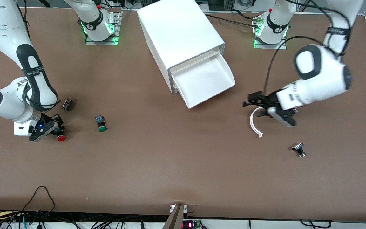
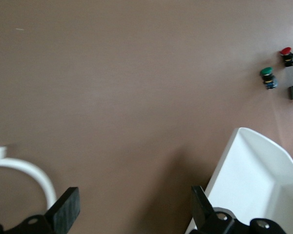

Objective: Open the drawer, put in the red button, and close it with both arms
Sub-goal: 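Grasp the red button with the right gripper while the left gripper withdraws, then carry the red button with the right gripper over the open drawer, then lower the red button into the drawer and open the right gripper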

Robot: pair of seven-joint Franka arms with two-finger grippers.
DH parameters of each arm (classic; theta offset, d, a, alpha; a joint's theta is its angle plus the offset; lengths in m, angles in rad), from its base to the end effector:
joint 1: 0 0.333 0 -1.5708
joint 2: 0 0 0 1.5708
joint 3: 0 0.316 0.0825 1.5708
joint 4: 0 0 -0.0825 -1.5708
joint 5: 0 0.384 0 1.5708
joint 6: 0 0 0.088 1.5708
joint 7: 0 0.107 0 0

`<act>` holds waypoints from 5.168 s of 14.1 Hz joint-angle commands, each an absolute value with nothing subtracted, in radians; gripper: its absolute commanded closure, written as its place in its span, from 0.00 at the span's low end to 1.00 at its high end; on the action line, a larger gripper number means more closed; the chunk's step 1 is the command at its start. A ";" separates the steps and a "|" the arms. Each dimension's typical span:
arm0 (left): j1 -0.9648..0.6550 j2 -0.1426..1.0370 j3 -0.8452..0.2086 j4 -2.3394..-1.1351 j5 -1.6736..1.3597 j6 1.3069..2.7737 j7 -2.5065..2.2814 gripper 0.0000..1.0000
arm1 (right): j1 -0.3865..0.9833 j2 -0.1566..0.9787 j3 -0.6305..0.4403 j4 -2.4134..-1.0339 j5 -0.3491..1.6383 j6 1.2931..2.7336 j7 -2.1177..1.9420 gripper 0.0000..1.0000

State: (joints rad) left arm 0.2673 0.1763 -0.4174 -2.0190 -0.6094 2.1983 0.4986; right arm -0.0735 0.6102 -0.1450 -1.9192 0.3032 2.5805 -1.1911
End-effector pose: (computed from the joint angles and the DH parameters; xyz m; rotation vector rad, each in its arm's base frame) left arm 0.5793 -0.1010 0.3805 2.5590 -0.3584 0.1380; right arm 0.6152 -0.1384 0.1791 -2.8974 -1.1386 -0.1643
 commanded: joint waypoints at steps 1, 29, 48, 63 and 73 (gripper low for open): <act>0.268 0.104 -0.300 -1.997 -0.501 2.120 0.496 0.00 | -0.084 0.623 -0.137 -1.882 0.331 2.577 -1.246 0.78; 0.227 0.063 -0.143 -1.513 0.020 1.562 -0.135 0.00 | 0.448 0.578 -0.141 -1.169 0.193 1.665 -0.024 0.82; 0.275 0.074 -0.143 -1.516 0.008 1.565 -0.031 0.00 | 0.928 0.719 -0.143 -1.066 0.181 1.919 0.715 0.83; 0.282 0.077 -0.143 -1.516 0.008 1.562 -0.028 0.00 | 1.048 0.765 -0.141 -1.160 0.181 1.957 0.819 0.56; 0.281 0.092 -0.153 -1.516 -0.005 1.571 0.038 0.00 | 0.938 0.681 -0.190 -1.105 0.186 1.783 0.669 0.00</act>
